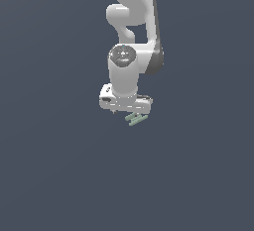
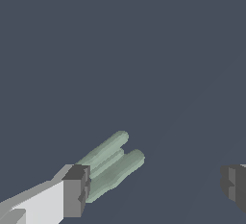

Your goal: Pick up the object and move it to a goal position.

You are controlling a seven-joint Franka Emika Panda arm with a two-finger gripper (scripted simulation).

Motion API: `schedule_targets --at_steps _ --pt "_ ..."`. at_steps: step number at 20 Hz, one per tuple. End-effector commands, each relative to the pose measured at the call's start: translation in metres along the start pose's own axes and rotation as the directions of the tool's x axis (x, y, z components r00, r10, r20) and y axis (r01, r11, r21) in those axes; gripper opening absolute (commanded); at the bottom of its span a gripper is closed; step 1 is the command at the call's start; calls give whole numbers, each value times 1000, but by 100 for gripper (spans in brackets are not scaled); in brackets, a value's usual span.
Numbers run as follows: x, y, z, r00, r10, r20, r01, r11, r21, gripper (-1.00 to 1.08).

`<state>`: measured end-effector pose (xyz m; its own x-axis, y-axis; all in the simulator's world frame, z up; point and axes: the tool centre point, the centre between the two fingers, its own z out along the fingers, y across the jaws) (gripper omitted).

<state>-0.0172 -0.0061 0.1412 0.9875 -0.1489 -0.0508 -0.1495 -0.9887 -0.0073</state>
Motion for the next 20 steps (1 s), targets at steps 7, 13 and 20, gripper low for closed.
schedule_targets --at_steps 7,13,20 --pt "-11 -14 18 981 193 -9 -193 981 4 100" --pt "-20 -23 31 943 334 -15 -334 943 8 100" --pt "-31 -32 46 872 490 -22 -490 872 14 100"
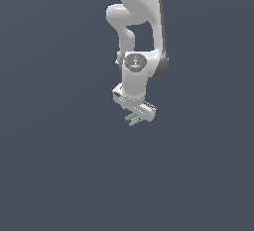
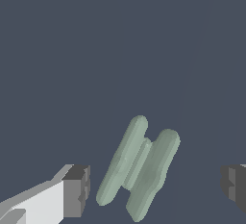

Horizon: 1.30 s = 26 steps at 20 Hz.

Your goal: Pick up the object and move it to a goal position.

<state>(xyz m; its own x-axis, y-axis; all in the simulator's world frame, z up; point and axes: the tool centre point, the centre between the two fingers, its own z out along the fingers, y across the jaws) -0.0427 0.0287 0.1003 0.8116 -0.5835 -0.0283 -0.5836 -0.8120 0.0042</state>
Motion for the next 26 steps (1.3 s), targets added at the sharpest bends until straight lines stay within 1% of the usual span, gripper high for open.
schedule_targets --at_steps 1,6,14,20,26 --pt "-5 -1 5 998 63 -4 -63 998 1 100" --pt "-15 -2 15 983 185 -10 -185 983 5 100" --pt "-28 -3 27 941 339 -19 -339 941 11 100" --pt "-34 -2 31 915 402 -23 -402 916 15 100" --pt "-35 -2 33 906 423 -24 -422 906 16 100"
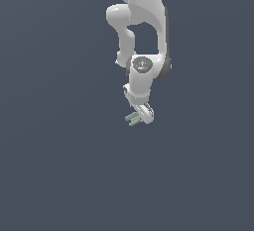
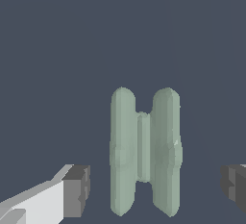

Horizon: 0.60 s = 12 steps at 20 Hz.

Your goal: Pick up the object and move it to a goal position.

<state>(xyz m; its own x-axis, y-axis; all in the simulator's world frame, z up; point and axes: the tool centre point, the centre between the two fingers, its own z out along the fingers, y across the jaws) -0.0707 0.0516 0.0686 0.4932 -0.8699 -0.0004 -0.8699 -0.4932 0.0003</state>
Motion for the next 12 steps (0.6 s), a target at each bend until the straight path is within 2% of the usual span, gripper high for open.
schedule_targets --at_steps 1,6,12 --pt "0 0 0 1000 0 0 0 1000 0 100" --pt "0 0 8 1000 1 0 -1 1000 0 100" --pt "-1 1 36 1000 3 0 -3 1000 0 100"
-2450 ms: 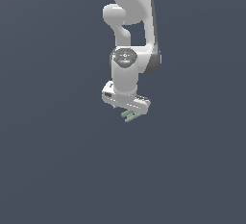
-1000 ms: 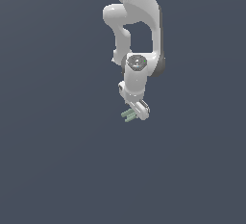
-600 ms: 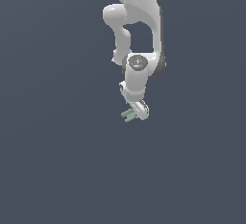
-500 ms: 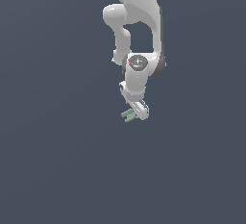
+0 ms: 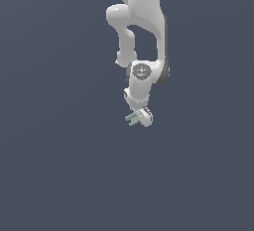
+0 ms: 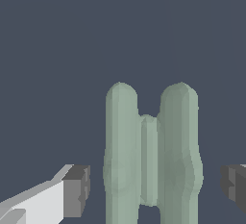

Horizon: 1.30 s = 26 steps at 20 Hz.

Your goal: Pick up the object and move it to a goal position.

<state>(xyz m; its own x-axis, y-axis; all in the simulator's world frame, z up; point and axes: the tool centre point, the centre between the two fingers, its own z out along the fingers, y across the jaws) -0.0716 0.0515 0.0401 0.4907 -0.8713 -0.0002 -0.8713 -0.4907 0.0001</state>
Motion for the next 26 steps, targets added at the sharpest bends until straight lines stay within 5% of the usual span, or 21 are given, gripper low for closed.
schedule_targets --at_steps 1,7,8,26 --pt "0 0 11 1000 1 0 -1 1000 0 100" --pt "0 0 22 1000 2 0 -2 1000 0 100" --pt "0 0 22 1000 2 0 -2 1000 0 -100" --pt "7 5 5 1000 2 0 -2 1000 2 -100"
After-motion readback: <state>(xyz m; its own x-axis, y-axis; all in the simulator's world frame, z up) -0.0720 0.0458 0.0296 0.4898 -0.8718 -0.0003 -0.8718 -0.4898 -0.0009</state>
